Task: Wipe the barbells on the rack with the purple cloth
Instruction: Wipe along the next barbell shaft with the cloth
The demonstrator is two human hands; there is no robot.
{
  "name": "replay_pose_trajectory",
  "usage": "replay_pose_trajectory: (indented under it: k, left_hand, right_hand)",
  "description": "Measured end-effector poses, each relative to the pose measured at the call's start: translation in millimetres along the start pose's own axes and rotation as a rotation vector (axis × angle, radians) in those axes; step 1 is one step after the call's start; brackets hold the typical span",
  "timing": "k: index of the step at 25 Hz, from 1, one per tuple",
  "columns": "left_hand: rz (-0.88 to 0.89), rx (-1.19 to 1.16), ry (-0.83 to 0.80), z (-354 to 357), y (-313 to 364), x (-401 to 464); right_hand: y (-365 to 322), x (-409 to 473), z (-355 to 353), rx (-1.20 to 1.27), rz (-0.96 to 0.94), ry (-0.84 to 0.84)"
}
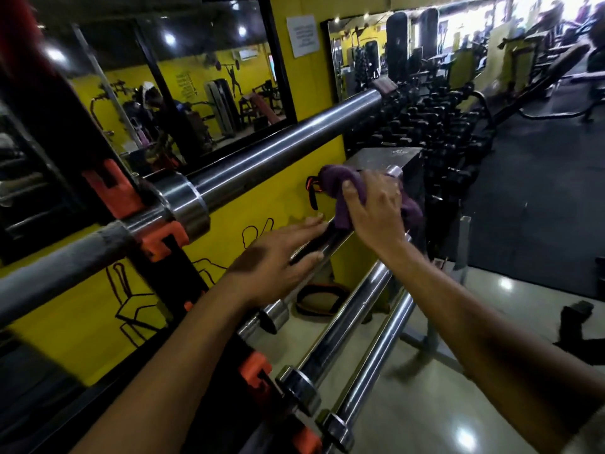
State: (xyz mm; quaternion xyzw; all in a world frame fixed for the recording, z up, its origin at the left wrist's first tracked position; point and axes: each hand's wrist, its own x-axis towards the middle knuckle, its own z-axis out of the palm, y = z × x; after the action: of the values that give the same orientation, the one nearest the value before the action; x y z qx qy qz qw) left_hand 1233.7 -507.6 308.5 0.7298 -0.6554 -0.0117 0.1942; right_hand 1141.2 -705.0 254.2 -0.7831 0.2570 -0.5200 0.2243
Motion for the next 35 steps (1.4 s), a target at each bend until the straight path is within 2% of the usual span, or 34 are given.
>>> replay_pose_trajectory:
  k: [3,4,6,8,9,11,13,14,17,18,19,21,23,25,29,33,35]
  left_hand:
    - [0.051,0.221,-0.001,1.9,3.0,-43.5]
    - [0.101,0.299,0.009,3.4,1.7,-56.3]
    - [0.135,0.327,0.042,8.1,-2.9,-73.9]
    - [0.098,0.295,0.079,9.4,-3.0,-79.3]
    - [0.079,0.283,0.085,9.8,-2.3,-81.0]
    - [0.055,0.281,0.086,11.6,-1.2,-81.5]
    - [0.046,0.296,0.067,13.0,-2.7,-80.5]
    - [0.048,0.302,0.070,13.4,-2.9,-80.7]
    - [0.045,0.297,0.108,12.7,-0.6,-79.6]
    - [0.051,0.297,0.109,13.0,0.4,-79.3]
    - [0.054,0.295,0.106,12.7,1.3,-79.6]
    - [0.040,0.292,0.098,12.1,1.7,-80.6]
    - [0.027,0.297,0.080,11.4,1.4,-80.3]
    - [0.023,0.295,0.060,11.6,0.0,-80.4]
    - [0.001,0.275,0.044,8.4,4.9,-82.2]
    - [0.007,0.277,0.041,5.6,7.9,-80.4]
    - [-0.005,0.258,0.034,2.4,9.8,-84.5]
  right_hand:
    - [24.5,-14.3,12.5,-0.148,-0.393,-0.183]
    - [34.3,-4.3,7.7,-0.143,-0.470,-0.228]
    - [34.5,18.9,1.4,-0.130,-0.394,-0.269]
    - [14.9,15.1,10.4,-0.124,-0.205,-0.162]
    - [6.6,0.6,19.3,-0.120,-0.178,-0.114]
    - [5.1,-40.2,27.4,-0.081,-0.377,-0.084]
    - [30.2,-45.8,12.2,-0.019,-0.570,-0.164]
    - [41.3,-31.1,5.1,-0.012,-0.565,-0.199]
    - [23.7,19.1,3.2,-0.128,-0.219,-0.260]
    - [8.0,21.4,7.9,-0.165,-0.174,-0.274]
    - [-2.2,14.5,15.1,-0.180,-0.187,-0.277]
    - [-5.1,-19.1,16.6,-0.080,-0.353,-0.254]
    - [15.2,-41.9,3.8,0.061,-0.486,-0.249]
    - [32.8,-34.6,-7.4,0.046,-0.526,-0.302]
    - [22.4,-17.0,-2.2,-0.203,-0.347,-0.368]
    - [3.0,-14.7,7.9,-0.206,-0.182,-0.344]
    - [0.2,-14.4,9.2,-0.181,-0.178,-0.306]
